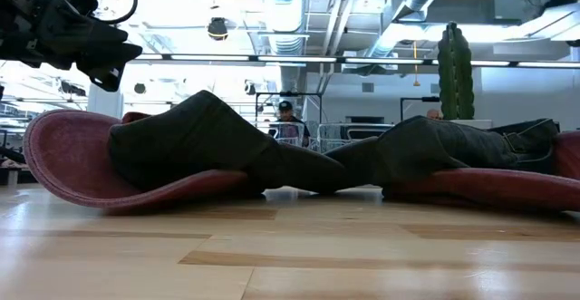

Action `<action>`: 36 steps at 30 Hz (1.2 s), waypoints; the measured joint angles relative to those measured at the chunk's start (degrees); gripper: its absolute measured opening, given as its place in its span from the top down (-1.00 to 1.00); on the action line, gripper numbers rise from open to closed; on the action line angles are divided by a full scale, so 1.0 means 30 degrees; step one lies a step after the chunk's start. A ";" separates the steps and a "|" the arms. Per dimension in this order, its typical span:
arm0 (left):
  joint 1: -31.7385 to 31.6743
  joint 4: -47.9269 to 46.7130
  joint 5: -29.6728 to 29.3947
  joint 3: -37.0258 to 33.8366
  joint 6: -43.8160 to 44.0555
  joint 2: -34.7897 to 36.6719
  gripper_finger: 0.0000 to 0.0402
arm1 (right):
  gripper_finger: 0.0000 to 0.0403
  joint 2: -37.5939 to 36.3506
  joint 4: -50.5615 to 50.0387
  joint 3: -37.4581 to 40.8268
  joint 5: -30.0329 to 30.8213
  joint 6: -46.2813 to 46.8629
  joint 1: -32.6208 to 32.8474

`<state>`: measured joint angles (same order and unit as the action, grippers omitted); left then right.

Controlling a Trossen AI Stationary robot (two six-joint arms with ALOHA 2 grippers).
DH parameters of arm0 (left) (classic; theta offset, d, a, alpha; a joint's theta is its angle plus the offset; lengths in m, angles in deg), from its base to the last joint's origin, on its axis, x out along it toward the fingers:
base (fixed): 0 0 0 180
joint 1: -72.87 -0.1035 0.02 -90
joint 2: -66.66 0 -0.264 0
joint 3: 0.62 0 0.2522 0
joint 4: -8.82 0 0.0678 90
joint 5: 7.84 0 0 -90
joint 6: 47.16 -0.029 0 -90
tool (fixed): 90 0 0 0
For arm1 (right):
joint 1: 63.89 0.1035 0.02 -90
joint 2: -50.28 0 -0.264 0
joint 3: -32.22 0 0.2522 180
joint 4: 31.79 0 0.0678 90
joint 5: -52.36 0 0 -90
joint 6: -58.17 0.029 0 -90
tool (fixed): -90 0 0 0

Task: Pick & Place hat
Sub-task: Put the black cap into the right transparent bin

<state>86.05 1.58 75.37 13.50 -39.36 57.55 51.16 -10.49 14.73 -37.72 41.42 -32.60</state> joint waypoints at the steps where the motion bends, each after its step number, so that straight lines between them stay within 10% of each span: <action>1: 0.0001 0.0000 0.0006 -0.0004 0.0000 -0.0003 0.34 | 0.41 0.0204 0.0065 0.0000 -0.0007 0.0264 0.0000; 23: 0.0003 0.0125 0.0000 0.0000 0.0000 -0.0007 0.34 | 0.41 1.2203 0.5585 -0.1652 0.9564 0.1437 -0.0007; 36: -0.0001 0.2651 0.0000 -0.0001 0.0572 -0.0396 0.34 | 0.41 1.5364 0.4455 -0.3300 1.0140 0.1420 -0.0015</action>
<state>86.04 9.53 75.37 13.50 -37.65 56.37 97.25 2.88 4.83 -7.30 45.68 -32.65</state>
